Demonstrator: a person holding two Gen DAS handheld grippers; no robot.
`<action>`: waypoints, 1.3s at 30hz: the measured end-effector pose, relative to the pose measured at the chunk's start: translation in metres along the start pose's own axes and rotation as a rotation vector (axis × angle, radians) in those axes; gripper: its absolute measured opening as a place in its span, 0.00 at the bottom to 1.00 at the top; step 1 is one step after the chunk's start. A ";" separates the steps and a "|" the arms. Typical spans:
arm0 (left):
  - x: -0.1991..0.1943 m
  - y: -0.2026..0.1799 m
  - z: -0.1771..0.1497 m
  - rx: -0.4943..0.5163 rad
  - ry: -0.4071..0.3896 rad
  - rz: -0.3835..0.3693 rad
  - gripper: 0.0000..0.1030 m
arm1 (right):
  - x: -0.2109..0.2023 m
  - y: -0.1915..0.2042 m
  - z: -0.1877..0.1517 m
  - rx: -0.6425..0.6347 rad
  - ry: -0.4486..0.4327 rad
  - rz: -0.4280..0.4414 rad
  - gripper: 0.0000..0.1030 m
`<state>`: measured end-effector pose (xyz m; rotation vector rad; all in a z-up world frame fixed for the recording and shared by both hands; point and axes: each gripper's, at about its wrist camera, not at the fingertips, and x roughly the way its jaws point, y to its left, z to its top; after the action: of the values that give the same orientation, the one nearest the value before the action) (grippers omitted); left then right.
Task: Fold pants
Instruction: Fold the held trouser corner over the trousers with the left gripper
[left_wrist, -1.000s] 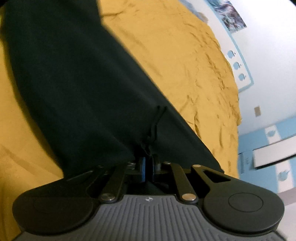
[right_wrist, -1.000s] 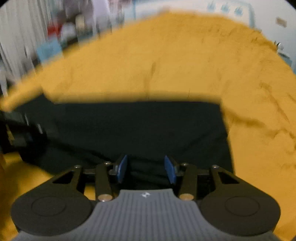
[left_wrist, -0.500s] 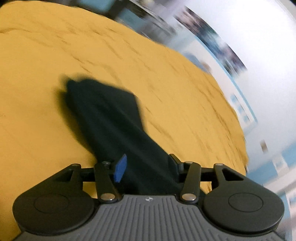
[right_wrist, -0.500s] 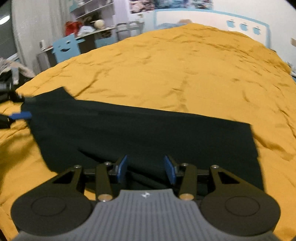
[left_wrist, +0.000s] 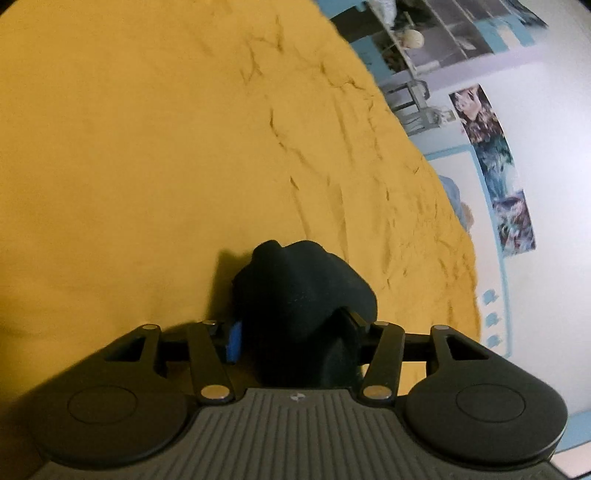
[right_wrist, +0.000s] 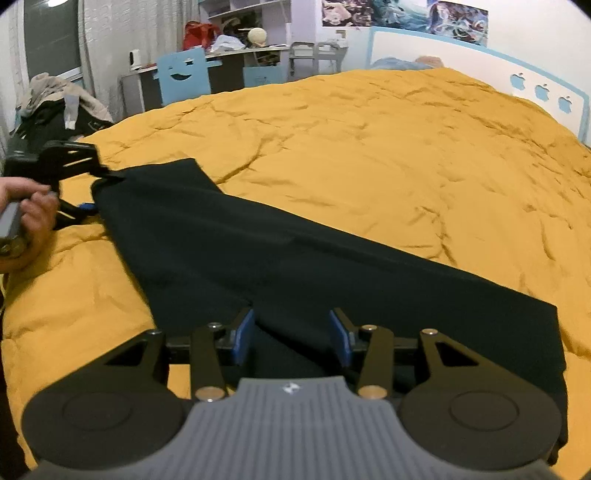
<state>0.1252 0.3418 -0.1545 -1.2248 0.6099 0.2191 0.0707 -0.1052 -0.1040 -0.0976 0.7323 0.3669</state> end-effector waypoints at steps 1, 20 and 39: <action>0.001 0.002 0.003 0.002 0.009 -0.019 0.26 | 0.002 0.003 0.000 -0.001 0.004 0.003 0.41; -0.023 0.013 0.001 0.095 -0.013 0.062 0.38 | 0.026 0.020 -0.001 0.109 0.065 0.098 0.41; -0.051 -0.067 -0.029 0.418 -0.124 -0.056 0.29 | 0.001 0.010 -0.015 0.192 0.058 0.108 0.43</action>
<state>0.1058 0.2999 -0.0777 -0.8165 0.4828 0.1120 0.0584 -0.0989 -0.1159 0.1131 0.8286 0.3961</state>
